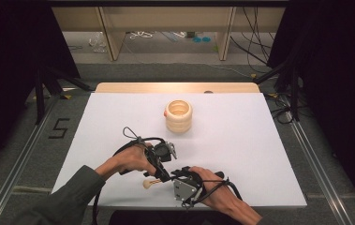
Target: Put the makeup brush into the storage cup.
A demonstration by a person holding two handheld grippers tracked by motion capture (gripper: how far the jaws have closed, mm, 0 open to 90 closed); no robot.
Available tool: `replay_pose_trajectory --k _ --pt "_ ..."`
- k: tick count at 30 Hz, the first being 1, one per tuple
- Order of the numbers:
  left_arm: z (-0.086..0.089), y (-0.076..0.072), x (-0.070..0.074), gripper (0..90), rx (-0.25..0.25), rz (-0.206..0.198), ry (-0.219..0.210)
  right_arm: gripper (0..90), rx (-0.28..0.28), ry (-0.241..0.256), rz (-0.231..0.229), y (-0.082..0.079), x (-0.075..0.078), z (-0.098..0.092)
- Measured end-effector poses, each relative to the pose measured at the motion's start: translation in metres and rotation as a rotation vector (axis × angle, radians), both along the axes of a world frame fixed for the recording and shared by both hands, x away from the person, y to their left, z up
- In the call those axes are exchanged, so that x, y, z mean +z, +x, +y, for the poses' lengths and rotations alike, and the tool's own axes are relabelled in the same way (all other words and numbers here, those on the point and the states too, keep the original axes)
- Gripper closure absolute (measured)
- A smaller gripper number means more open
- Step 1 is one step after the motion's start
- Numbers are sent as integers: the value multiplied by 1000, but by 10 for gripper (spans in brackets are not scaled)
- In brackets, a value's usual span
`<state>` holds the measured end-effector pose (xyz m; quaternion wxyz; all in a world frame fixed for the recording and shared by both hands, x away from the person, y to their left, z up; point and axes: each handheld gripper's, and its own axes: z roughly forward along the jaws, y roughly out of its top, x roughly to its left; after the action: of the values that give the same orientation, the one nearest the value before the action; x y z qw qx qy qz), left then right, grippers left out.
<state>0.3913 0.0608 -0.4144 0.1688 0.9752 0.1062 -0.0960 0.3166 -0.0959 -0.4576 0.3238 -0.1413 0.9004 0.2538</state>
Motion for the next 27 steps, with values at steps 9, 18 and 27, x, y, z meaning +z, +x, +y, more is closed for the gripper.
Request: replay_pose_trajectory --k 9,18,27 --pt "-1 -1 0 828 -1 5 -1 783 11 -16 -7 -1 1 0" --pt "-2 -1 1 828 0 5 1 830 82 -40 -37 2 1 2" --pt "-2 -1 2 825 7 15 1 842 50 -49 -11 -1 2 -1"
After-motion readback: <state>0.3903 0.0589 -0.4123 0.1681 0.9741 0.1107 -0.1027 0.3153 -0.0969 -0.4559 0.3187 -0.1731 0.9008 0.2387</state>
